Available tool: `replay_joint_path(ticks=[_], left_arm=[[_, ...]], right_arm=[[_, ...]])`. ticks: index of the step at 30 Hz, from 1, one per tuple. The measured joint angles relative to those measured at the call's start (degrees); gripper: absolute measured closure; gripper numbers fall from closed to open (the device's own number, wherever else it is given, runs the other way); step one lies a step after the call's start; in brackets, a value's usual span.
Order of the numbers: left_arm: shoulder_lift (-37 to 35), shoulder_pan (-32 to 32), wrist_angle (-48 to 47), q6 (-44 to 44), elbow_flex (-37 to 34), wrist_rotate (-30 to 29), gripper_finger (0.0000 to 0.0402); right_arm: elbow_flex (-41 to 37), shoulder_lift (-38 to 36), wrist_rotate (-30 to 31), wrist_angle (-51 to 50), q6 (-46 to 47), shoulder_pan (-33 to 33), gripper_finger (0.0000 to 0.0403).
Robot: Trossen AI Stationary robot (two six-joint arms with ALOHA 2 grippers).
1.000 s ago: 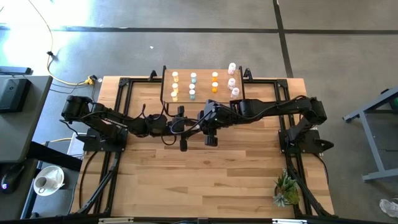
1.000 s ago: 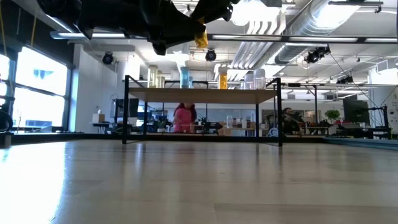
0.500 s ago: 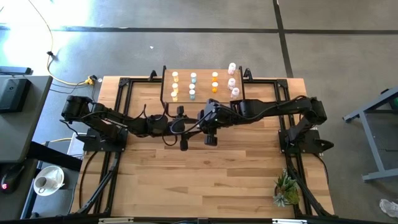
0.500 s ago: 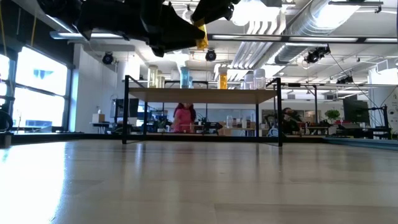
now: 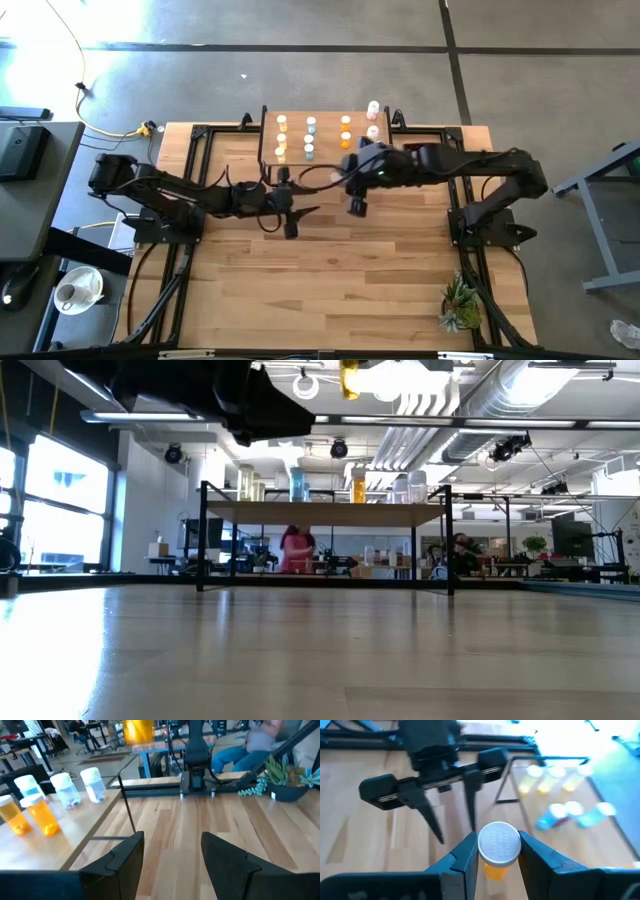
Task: Pick and place medicine bottles onto shelf by color
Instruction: Put the orange pill bottle on the shelf aligned with the other orange pill bottles
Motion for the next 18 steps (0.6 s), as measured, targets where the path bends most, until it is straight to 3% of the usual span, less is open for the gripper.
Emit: replay_joint_path(ticks=[12,18], left_arm=[[-4.9,-0.2,-6.8,-1.1,0.0,0.0,0.0216],[-5.1,-0.3,-6.6,-1.1,0.0,0.0,0.0216]], right_arm=[[-0.3,-9.3,9.2,-10.1,0.4,0.0,0.0300],[-14.2,-14.1,9.4,-4.9,3.9,-1.2,0.0300]])
